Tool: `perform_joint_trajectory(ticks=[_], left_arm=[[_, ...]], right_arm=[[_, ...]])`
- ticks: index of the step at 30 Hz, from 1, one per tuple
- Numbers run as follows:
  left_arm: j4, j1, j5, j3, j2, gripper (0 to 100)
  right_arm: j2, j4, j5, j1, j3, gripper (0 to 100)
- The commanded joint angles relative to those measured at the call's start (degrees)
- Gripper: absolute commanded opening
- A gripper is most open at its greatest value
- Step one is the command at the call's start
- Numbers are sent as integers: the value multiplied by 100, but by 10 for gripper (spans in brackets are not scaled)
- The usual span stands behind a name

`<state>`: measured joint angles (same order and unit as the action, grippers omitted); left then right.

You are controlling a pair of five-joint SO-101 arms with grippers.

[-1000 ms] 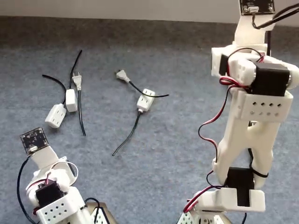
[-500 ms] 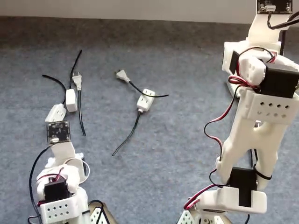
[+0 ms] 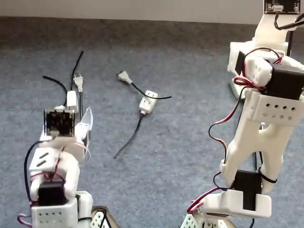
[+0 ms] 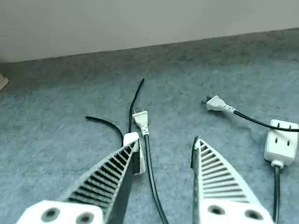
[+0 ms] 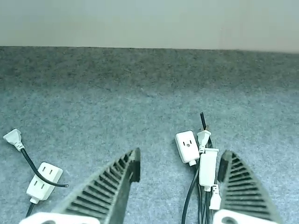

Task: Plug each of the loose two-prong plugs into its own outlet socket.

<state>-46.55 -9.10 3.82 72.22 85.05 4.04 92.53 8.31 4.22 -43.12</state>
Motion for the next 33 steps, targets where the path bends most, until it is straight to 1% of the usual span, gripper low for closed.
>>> perform_joint_trajectory(ticks=[1, 3, 4, 7, 8, 14, 17, 21, 25, 28, 31, 33], left_arm=[[378, 453, -105, -1367, -2105, 197], [308, 690, -220, -2396, -3301, 199], [114, 796, -299, -2949, -3873, 200], [-738, 1130, -413, -4831, -5648, 200], [-1099, 1209, -554, -5508, -6229, 200], [-2848, 1349, -2031, -9156, -9508, 200], [-3516, 1323, -2725, -10677, -10923, 200], [-4264, 1323, -3420, -12382, -12567, 200], [-4686, 1314, -3807, -13912, -13886, 200], [-4853, 1270, -4009, -14993, -14598, 200], [-4862, 1253, -4369, -15793, -15152, 200], [-4862, 1253, -4431, -16163, -15451, 200]], right_arm=[[215, -92, 53, 31, -22, 270], [215, -101, 53, 31, -22, 270], [215, -101, 53, 31, -22, 270], [215, -101, 53, 31, -22, 270], [215, -101, 53, 31, -22, 270], [207, -101, 53, 22, -13, 270], [207, -101, 53, -57, -13, 270], [207, -48, 53, -286, -4, 270], [207, 13, 62, -435, -4, 270], [207, 13, 62, -444, -4, 270], [198, 13, 62, -444, -4, 270], [198, 13, 62, -444, -4, 270]])
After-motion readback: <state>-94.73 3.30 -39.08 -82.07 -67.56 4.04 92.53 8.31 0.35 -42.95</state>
